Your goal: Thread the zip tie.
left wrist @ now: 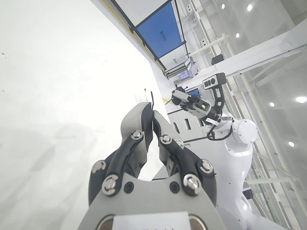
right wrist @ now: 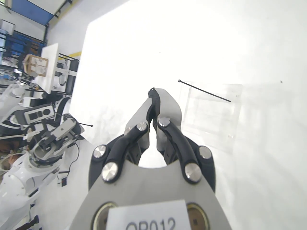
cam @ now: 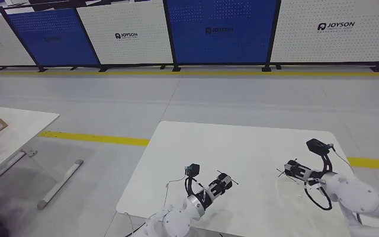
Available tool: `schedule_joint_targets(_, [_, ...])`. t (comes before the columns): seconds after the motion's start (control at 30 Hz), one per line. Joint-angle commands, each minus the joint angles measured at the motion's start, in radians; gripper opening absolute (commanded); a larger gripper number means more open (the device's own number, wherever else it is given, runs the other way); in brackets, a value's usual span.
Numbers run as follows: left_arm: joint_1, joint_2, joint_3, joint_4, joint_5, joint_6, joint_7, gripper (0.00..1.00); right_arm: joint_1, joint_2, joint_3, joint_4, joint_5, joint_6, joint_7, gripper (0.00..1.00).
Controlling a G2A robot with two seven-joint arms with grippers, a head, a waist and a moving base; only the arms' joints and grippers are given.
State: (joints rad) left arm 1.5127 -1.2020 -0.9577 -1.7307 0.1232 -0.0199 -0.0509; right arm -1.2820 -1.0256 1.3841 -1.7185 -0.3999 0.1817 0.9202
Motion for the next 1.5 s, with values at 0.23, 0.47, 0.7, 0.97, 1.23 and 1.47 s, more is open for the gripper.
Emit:
schedule_joint_targets(0.23, [0.0, 0.0, 0.0, 0.0, 0.0, 0.0, 0.0, 0.0, -0.19, -0.014, -0.009, -0.151, 0.054, 0.015, -0.272, 0.0])
schedule_joint_targets(0.47, [0.0, 0.0, 0.0, 0.0, 0.0, 0.0, 0.0, 0.0, -0.187, -0.019, -0.048, -0.143, 0.086, -0.006, -0.246, 0.0])
schedule_joint_targets(0.7, [0.0, 0.0, 0.0, 0.0, 0.0, 0.0, 0.0, 0.0, -0.187, -0.019, -0.048, -0.143, 0.086, -0.006, -0.246, 0.0])
schedule_joint_targets(0.97, [0.0, 0.0, 0.0, 0.0, 0.0, 0.0, 0.0, 0.0, -0.249, -0.026, -0.039, -0.122, 0.202, -0.186, -0.349, 0.0])
schedule_joint_targets(1.23, [0.0, 0.0, 0.0, 0.0, 0.0, 0.0, 0.0, 0.0, -0.338, -0.042, -0.116, -0.112, 0.206, -0.334, -0.525, 0.0])
schedule_joint_targets(1.47, [0.0, 0.0, 0.0, 0.0, 0.0, 0.0, 0.0, 0.0, -0.354, -0.048, -0.13, -0.12, 0.208, -0.336, -0.592, 0.0])
